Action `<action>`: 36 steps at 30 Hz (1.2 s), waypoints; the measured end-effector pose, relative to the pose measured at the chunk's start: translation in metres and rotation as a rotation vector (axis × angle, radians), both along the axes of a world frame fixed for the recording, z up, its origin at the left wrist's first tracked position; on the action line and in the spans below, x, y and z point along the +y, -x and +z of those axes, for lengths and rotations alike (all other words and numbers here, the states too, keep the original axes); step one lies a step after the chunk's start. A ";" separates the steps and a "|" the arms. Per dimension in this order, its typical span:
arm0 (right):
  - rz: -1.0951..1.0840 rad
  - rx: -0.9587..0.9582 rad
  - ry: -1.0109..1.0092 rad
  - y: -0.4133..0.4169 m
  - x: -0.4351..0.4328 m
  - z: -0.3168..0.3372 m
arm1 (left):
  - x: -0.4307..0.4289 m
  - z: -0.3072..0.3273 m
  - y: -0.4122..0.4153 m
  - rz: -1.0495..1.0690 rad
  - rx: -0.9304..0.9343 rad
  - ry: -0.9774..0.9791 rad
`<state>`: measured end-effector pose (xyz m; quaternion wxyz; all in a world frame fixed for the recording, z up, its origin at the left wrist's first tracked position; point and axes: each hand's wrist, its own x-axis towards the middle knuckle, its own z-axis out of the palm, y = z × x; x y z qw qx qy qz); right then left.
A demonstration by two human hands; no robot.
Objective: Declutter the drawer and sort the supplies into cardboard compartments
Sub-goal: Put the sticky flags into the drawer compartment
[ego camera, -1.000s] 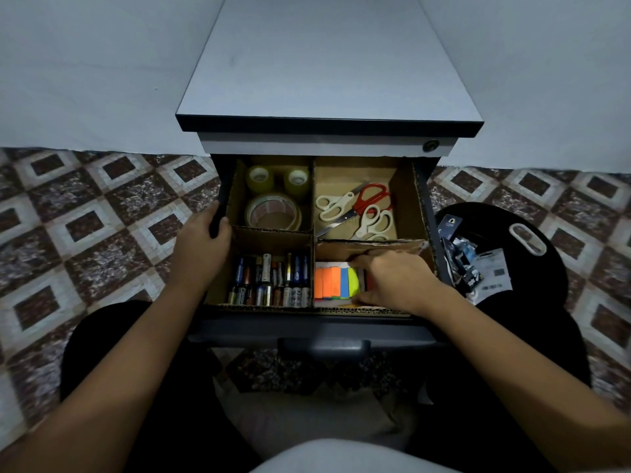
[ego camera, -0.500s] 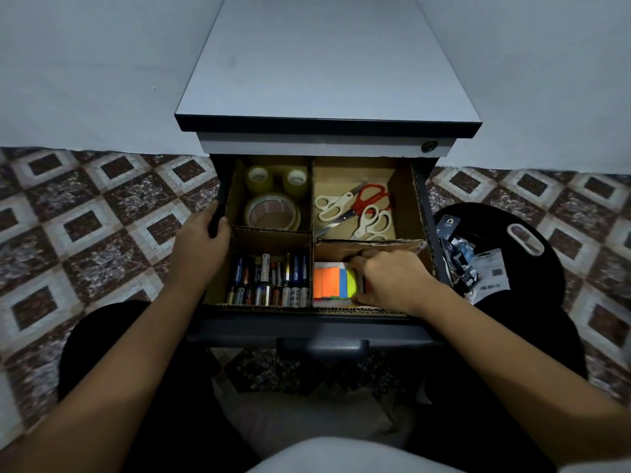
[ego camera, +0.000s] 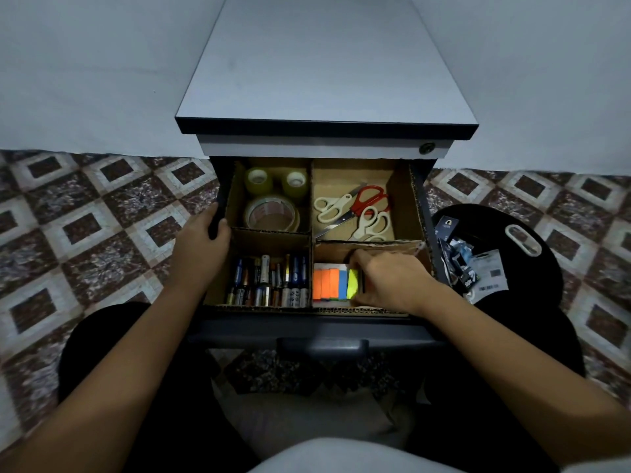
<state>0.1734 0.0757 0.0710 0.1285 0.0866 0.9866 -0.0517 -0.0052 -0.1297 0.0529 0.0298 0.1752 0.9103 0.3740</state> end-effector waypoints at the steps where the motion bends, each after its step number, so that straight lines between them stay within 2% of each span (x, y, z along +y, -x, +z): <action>1: -0.012 -0.004 0.026 -0.001 0.001 -0.001 | 0.000 0.000 0.000 0.000 0.000 0.000; 4: -0.064 0.006 0.095 -0.002 0.004 -0.005 | 0.000 -0.001 0.000 -0.003 -0.003 0.003; 10: -0.080 0.052 0.029 -0.002 0.002 -0.008 | 0.000 0.000 -0.001 0.000 0.003 0.017; 22: -0.191 0.006 0.105 0.002 -0.011 -0.005 | 0.000 -0.001 0.001 -0.001 0.013 0.026; 25: -0.256 0.012 0.208 0.000 -0.009 -0.004 | 0.000 -0.001 0.001 -0.003 0.019 0.031; 33: -0.577 0.023 0.776 0.000 0.005 0.010 | 0.000 -0.002 0.001 -0.007 0.012 0.025; 36: -0.589 0.013 0.781 0.004 0.000 0.005 | 0.000 -0.002 0.001 -0.005 0.012 0.026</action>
